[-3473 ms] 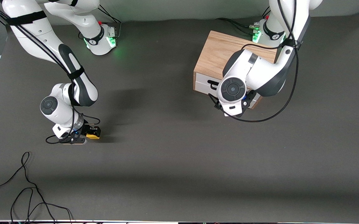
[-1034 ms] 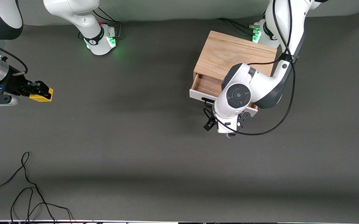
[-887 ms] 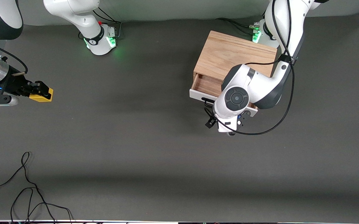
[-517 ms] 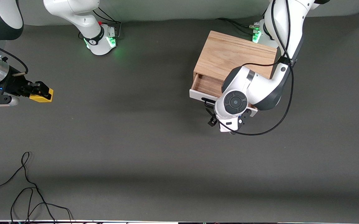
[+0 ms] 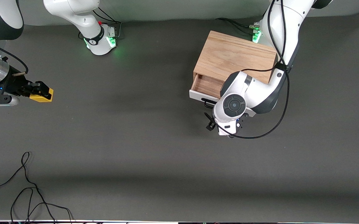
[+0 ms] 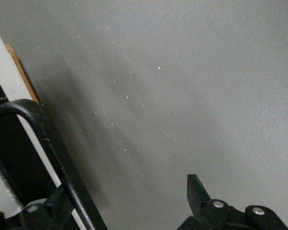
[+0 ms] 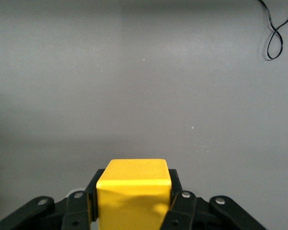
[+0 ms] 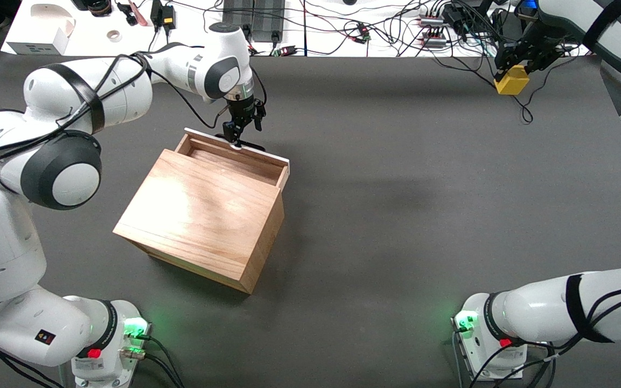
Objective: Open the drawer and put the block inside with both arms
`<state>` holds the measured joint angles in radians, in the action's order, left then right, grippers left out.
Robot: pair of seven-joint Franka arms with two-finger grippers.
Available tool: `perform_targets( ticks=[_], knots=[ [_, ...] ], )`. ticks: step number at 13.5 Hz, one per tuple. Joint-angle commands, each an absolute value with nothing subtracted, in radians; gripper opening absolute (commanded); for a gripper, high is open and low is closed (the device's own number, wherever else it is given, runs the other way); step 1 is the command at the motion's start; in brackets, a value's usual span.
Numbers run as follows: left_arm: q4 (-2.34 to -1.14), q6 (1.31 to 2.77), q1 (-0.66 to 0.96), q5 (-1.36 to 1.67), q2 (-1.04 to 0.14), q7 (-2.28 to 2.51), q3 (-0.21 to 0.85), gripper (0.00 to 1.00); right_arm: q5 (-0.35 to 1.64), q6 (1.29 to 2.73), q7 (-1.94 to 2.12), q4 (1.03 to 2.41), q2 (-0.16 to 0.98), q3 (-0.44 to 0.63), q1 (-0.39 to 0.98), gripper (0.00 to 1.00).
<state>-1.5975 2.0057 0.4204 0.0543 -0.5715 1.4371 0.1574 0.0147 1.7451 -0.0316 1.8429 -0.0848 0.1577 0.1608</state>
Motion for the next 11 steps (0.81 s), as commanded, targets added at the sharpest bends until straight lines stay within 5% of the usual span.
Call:
perform_targets(
  ticks=[1,11],
  knots=[
    [-1.577,2.059,0.428,-0.018,-0.569,1.445,0.149,0.99,-0.011,1.756,-0.043,1.865,-0.115,0.161,0.170,0.36],
    [-1.526,1.952,0.420,-0.043,-0.405,1.434,0.149,0.99,-0.021,1.756,-0.040,1.864,-0.112,0.161,0.170,0.36]
  ],
)
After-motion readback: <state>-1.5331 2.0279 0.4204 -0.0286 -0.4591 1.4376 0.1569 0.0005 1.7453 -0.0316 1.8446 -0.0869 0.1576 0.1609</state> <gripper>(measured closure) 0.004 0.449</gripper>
